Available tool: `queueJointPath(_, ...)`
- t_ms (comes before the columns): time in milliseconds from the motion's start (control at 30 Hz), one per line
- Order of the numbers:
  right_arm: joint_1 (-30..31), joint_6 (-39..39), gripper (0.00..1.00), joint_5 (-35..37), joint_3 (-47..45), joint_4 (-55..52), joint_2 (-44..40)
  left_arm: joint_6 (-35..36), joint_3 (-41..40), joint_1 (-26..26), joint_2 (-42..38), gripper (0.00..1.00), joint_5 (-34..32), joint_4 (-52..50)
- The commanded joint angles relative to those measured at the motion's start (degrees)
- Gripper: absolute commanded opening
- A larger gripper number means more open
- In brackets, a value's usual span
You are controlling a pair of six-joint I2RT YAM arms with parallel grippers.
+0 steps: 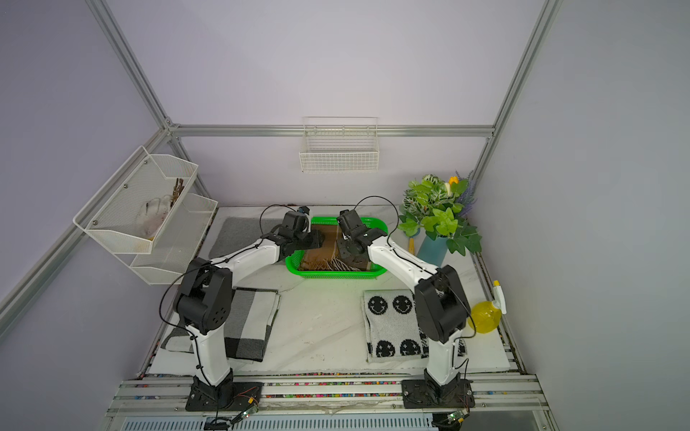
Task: Put the folded scarf in the basket
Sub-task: Pick up the scarf at the center of the board.
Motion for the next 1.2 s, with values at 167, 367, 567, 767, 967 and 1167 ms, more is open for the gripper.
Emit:
queueJointPath(167,2.37,6.63,0.34,0.72,-23.4,-0.52,-27.32,-6.33,-25.13,-14.25,-23.16,0.45,-4.94,14.79)
queueJointPath(367,2.85,10.79,0.38,2.0,-32.28,-2.49,-36.36,-10.19,-33.33,-30.04,-23.45,0.51,-8.83,20.53)
queueJointPath(567,2.89,13.19,0.4,1.9,-36.96,-3.28,-41.92,-14.96,-38.34,-35.65,-16.09,0.56,-9.84,28.93)
queueJointPath(767,2.93,12.95,0.4,1.76,-39.11,-2.15,-42.79,-22.11,-39.78,-37.03,-6.56,0.67,-7.67,43.79)
queueJointPath(967,2.93,11.53,0.4,1.59,-39.48,-1.15,-44.05,-21.7,-37.12,-38.55,-3.71,0.74,-9.81,41.34)
queueJointPath(1167,2.91,10.99,0.4,1.16,-40.05,-0.27,-46.13,-25.3,-37.7,-39.34,0.26,0.74,-9.17,48.11)
